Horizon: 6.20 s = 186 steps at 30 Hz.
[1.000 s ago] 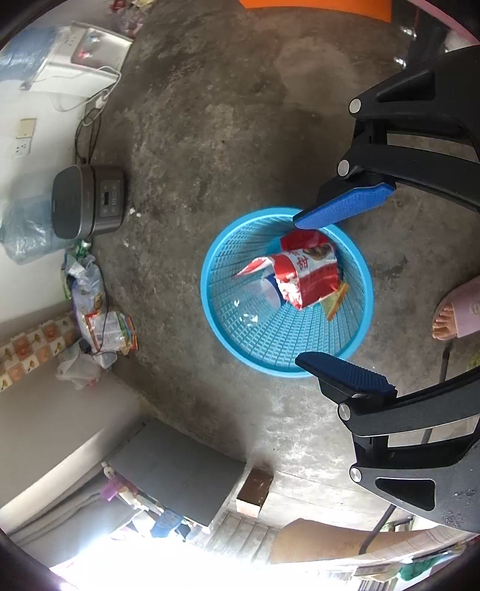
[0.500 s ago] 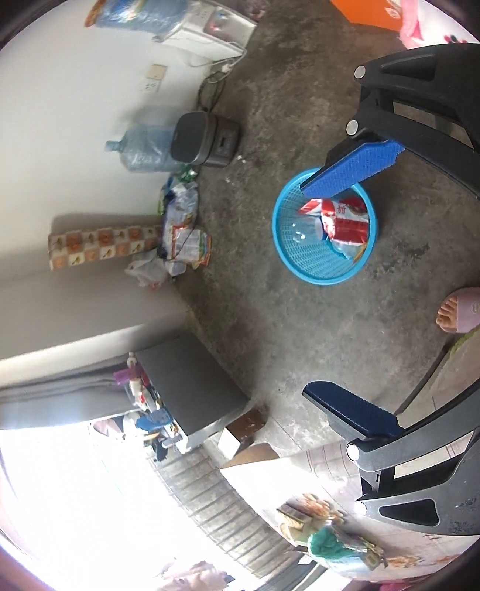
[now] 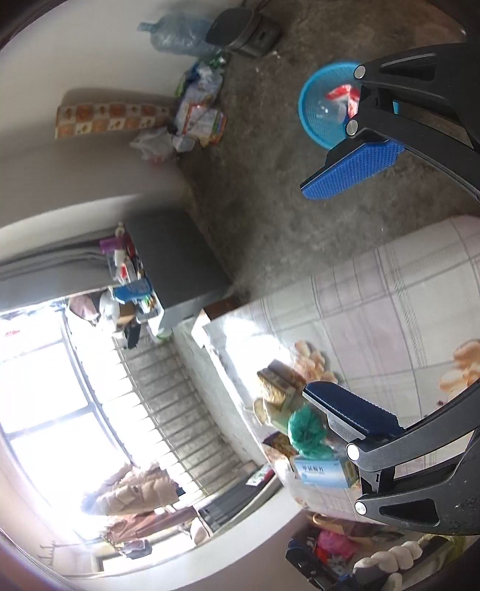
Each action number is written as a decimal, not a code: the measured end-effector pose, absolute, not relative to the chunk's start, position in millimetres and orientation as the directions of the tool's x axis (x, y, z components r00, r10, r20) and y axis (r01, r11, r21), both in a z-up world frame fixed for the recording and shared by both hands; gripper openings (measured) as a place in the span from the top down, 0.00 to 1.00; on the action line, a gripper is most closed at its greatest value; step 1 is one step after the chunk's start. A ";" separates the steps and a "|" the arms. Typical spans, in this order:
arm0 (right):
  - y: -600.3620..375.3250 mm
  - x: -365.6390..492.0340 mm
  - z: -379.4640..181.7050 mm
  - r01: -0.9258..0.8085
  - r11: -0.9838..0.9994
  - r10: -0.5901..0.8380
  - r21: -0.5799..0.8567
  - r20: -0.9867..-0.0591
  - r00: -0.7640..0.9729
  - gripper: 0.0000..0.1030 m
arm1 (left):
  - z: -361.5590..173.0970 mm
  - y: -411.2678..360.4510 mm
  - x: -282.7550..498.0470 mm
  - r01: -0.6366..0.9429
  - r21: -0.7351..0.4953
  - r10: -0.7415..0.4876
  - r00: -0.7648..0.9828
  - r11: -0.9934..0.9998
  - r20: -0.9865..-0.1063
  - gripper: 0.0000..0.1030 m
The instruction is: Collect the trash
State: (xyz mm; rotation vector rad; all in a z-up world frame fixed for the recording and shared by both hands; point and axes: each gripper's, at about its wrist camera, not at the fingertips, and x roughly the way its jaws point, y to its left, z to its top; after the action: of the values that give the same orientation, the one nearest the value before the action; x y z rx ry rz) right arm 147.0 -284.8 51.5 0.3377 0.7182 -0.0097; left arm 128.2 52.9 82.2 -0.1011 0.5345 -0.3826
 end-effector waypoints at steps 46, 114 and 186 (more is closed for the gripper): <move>-82.5 329.1 -25.6 -0.310 0.881 0.451 0.356 -0.830 0.329 0.77 | -84.5 161.2 286.8 0.126 -0.526 -0.511 0.504 0.841 -0.696 0.65; -229.6 123.7 -15.2 0.104 0.798 0.491 0.593 -0.741 0.459 0.41 | -46.7 -18.7 105.1 0.620 -0.113 -0.446 0.414 0.776 -0.793 0.48; -249.9 75.5 -40.9 0.259 0.481 0.680 0.838 -0.542 0.494 1.00 | -44.8 10.8 109.0 0.507 -0.324 -0.542 0.374 0.799 -0.753 0.58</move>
State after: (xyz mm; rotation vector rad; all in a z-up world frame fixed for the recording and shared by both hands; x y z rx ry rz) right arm 75.5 -249.9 -40.9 1.0809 1.0661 0.3272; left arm 109.0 10.8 -44.8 -0.0406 0.9792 -0.6714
